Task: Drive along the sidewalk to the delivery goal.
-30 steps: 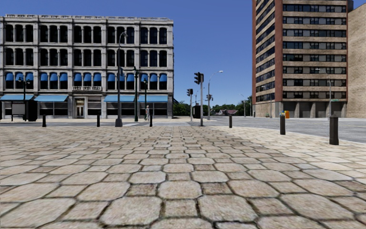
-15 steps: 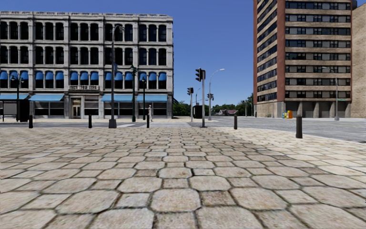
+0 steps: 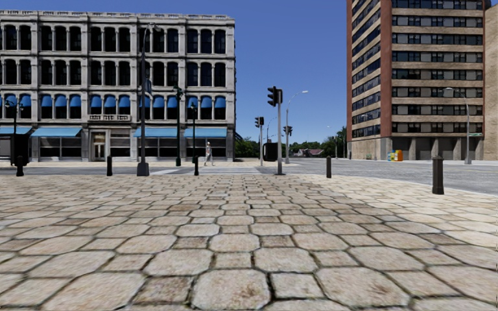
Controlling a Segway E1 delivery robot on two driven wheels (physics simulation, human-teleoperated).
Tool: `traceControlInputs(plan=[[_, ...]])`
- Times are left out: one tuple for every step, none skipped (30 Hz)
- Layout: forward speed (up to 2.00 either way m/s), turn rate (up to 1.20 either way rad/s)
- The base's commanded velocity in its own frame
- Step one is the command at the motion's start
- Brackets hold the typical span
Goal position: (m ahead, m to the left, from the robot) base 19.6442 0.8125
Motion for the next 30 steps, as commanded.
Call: traceControlInputs(plan=[[2.0,0.0],[2.0,0.0],[2.0,0.0],[2.0,0.0],[2.0,0.0],[2.0,0.0],[2.0,0.0],[2.0,0.0],[2.0,0.0],[2.0,0.0],[2.0,0.0],[2.0,0.0],[2.0,0.0],[2.0,0.0],[2.0,0.0],[2.0,0.0],[2.0,0.0],[2.0,0.0],[2.0,0.0],[2.0,0.0],[2.0,0.0],[2.0,0.0],[2.0,0.0],[2.0,0.0],[2.0,0.0],[2.0,0.0],[2.0,0.0],[2.0,0.0],[2.0,0.0],[2.0,0.0]])
